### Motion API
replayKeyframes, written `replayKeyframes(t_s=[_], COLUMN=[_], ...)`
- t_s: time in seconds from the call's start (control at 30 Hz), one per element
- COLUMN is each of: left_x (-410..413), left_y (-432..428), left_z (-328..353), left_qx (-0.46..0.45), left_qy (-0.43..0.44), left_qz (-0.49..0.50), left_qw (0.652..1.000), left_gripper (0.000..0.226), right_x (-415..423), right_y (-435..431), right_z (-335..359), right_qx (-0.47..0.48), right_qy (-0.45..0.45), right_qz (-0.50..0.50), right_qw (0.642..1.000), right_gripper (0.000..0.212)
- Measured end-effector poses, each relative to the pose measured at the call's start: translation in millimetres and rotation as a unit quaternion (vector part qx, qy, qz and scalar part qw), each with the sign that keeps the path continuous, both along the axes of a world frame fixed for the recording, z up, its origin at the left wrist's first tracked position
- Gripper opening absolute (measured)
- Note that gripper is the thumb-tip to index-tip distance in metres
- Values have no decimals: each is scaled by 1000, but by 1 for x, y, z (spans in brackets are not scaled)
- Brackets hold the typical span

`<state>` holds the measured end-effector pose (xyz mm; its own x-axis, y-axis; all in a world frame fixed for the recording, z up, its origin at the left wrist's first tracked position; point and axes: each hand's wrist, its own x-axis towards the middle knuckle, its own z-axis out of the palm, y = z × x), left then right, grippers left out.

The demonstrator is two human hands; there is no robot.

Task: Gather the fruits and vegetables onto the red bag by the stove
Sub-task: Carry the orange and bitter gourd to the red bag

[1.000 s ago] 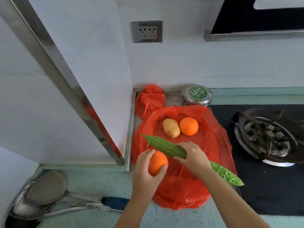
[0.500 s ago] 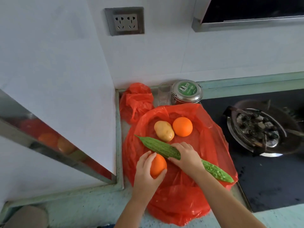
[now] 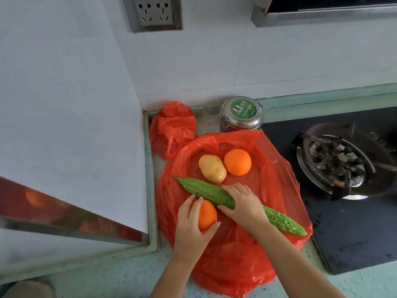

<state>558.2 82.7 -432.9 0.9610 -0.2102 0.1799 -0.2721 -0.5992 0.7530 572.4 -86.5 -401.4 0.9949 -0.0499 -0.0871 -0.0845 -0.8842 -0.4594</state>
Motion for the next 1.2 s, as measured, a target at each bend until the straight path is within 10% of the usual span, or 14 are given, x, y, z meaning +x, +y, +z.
replayKeyframes(t_s=[0.67, 1.2], left_x=[-18, -99], left_y=[-47, -150], left_z=[66, 88], left_qx=[78, 92], left_qy=[-221, -209], left_qz=[-113, -308], left_qw=[966, 924], left_gripper=[38, 43], right_x=[-84, -236], right_y=[-33, -98], right_z=[64, 80], right_qx=[-48, -117], right_qy=[-192, -198], right_qz=[-106, -349], right_qw=[974, 908], right_gripper=[37, 33])
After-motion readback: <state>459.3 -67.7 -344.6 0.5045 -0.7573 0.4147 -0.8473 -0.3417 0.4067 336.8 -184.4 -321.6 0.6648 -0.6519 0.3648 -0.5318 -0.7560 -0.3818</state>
